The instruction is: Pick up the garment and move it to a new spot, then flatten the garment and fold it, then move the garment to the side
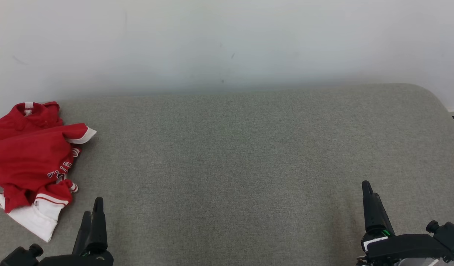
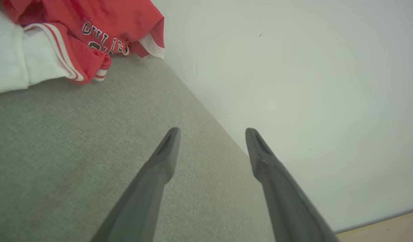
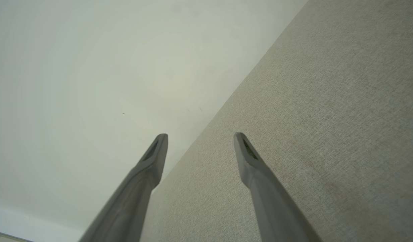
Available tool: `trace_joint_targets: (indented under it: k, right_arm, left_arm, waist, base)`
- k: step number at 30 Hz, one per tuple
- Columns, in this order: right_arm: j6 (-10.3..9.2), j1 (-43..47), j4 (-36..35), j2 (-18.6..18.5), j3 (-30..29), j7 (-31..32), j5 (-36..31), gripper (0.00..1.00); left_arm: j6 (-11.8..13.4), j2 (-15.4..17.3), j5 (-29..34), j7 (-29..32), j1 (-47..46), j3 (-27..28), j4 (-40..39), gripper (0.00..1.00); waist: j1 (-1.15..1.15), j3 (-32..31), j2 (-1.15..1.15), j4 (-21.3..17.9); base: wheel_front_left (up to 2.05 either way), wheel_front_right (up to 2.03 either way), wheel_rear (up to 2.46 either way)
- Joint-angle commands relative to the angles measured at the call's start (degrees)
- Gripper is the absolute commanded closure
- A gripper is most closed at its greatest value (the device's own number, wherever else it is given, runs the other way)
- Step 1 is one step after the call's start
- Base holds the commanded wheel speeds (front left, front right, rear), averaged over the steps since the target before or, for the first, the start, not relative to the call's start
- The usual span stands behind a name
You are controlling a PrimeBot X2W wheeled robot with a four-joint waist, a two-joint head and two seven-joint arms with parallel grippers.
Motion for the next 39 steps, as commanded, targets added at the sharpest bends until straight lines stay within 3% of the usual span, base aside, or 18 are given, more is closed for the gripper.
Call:
trace_joint_targets:
  k: [1,14,39]
  right_arm:
    - [-0.04,-0.2,-0.92,-0.21,0.21,-0.46,-1.31,0.0]
    - [-0.05,0.19,-1.37,-0.23,1.08,-2.81,-14.3,0.0]
    - [-0.08,1.03,-2.18,-0.27,2.97,-6.63,-30.69,0.0]
  left_arm:
    - [0.12,0.31,1.6,-0.54,-0.24,-0.04,-1.11,0.0]
    - [1.19,0.39,16.26,-2.89,0.66,-0.67,-2.44,0.0]
    - [0.61,0.77,32.87,-6.67,1.69,-0.55,-4.38,0.0]
  waist:
    - [0.0,-0.01,0.0,0.01]
    - [0.0,0.03,0.0,0.04]
    - [0.0,-0.14,0.0,0.51]
  base:
    - [0.0,0.0,0.0]
    - [0.0,0.0,0.0]
    - [0.0,0.0,0.0]
